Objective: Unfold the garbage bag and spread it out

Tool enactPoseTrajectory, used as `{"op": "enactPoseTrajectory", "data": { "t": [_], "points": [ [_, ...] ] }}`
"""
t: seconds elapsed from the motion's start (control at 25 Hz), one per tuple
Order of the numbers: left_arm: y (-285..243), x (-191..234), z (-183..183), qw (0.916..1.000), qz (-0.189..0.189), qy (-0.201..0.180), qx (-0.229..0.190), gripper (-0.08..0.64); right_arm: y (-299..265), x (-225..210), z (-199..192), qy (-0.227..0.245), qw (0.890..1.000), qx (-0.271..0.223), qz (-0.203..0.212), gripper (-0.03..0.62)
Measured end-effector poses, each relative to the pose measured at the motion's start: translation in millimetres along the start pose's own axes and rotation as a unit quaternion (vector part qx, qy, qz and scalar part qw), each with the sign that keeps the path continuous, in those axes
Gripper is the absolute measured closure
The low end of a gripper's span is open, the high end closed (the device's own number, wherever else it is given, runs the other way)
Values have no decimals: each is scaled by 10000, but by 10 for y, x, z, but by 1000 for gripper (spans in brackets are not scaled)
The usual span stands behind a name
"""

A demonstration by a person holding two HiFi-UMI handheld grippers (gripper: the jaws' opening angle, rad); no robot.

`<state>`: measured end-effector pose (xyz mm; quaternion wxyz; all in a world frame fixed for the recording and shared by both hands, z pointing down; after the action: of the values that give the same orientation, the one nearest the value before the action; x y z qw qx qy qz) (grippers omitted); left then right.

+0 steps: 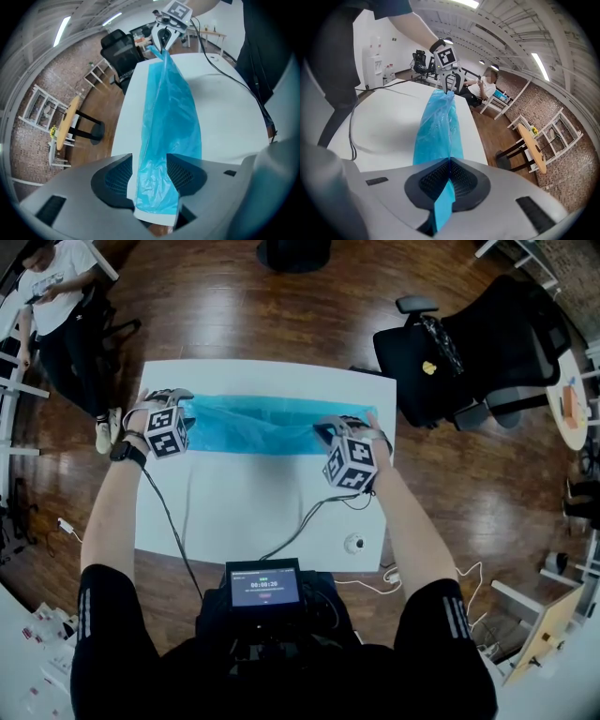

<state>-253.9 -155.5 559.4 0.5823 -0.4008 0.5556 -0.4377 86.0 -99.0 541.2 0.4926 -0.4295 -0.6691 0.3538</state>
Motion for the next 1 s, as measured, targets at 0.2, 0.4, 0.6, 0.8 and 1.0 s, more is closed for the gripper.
{"op": "enactPoseTrajectory", "data": {
  "t": [0.2,0.4,0.6,0.8,1.0],
  "points": [
    [-230,60,-13,9985,-349,-301,297,325,14,33,12,7,10000,-11,-5,574],
    [-355,25,30,9965,-640,-428,311,342,12,49,7,-16,10000,-27,-11,574],
    [-372,-23,33,9960,-721,-470,248,527,10,41,-4,-66,10000,-20,-23,574],
    [-259,-81,17,9977,-575,-357,72,552,30,48,-18,-123,9999,-8,-73,574],
    [-84,-175,-14,9994,-70,-347,-59,552,89,58,-42,-173,9997,-1,-192,574]
  ]
}}
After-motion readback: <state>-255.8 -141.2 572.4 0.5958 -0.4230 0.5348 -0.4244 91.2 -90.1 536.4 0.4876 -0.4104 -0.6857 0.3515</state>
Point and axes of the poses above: the fingertips, and each gripper's own axes: y backward along the fingers, x to its left, z out of its top, the point moved 9 cm from there along y, backward along the fingers, and after that the axes turned 13 degrees about x, right-handed, at the moved point
